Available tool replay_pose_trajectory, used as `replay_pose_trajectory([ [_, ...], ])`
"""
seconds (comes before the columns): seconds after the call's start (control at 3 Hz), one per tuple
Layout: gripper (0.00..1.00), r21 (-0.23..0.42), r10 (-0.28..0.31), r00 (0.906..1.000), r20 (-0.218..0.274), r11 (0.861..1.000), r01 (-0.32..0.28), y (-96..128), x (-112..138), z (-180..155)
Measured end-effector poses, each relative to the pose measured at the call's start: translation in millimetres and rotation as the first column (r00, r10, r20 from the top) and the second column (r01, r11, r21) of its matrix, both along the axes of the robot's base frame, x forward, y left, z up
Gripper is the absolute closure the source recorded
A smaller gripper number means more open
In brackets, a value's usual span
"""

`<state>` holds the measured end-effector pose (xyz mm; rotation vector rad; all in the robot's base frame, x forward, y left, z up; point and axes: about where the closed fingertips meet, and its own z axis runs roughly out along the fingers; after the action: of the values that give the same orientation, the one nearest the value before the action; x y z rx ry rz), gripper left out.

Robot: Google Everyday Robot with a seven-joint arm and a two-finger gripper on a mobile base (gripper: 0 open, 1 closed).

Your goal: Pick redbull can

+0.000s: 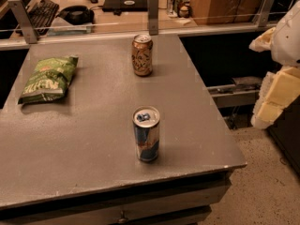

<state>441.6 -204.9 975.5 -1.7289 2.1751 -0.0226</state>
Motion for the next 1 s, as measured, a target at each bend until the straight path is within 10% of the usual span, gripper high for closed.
replay_pose_trajectory([
  [0.33, 0.00, 0.116, 0.079, 0.9969, 0.002, 0.990, -0.079, 33, -3, -9],
  [1.0, 0.00, 0.353, 0.251, 0.9679, 0.014, 0.904, -0.240, 108, -11, -45],
])
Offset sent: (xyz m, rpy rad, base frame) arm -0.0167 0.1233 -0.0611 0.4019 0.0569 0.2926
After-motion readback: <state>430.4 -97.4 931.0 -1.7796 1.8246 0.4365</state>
